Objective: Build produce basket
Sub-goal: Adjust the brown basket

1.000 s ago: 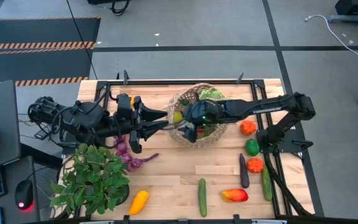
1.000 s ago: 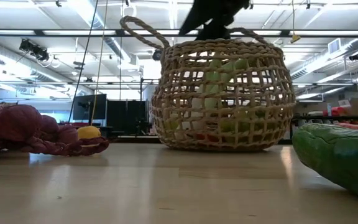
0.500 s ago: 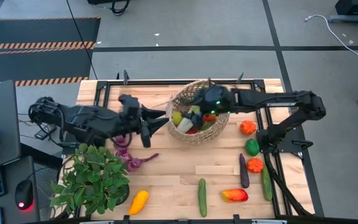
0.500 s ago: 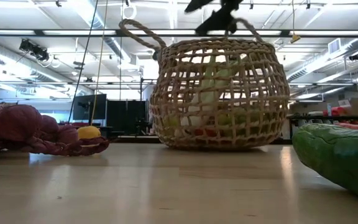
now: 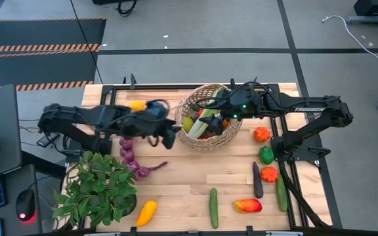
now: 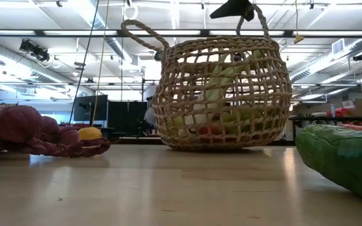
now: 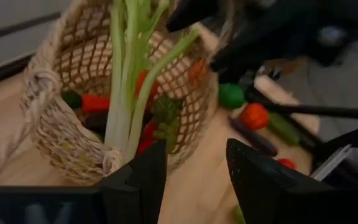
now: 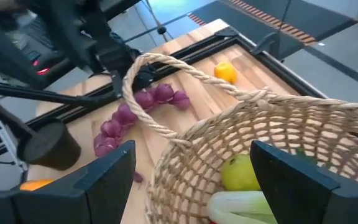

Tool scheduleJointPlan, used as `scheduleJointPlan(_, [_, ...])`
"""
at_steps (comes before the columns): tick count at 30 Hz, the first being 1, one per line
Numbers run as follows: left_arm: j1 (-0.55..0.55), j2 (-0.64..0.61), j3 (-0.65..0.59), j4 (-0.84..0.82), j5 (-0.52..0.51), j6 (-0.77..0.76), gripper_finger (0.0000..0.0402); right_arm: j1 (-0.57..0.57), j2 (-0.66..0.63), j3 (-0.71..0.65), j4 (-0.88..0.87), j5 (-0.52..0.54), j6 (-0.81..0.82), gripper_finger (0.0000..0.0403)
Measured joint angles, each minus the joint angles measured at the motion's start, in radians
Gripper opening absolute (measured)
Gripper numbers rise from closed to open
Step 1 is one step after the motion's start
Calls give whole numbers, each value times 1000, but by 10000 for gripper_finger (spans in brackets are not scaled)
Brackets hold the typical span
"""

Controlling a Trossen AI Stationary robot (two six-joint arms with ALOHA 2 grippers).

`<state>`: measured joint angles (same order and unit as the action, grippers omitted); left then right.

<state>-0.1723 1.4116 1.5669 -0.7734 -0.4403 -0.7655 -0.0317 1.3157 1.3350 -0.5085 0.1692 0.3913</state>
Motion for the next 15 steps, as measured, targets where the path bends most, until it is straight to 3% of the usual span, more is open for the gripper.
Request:
scheduleJointPlan(7, [76, 123, 0, 44, 52, 108, 172, 29, -23, 0, -53, -57, 16, 320])
scheduleJointPlan(15, [158, 307, 0, 125, 169, 221, 172, 77, -84, 0, -145, -33, 12, 320])
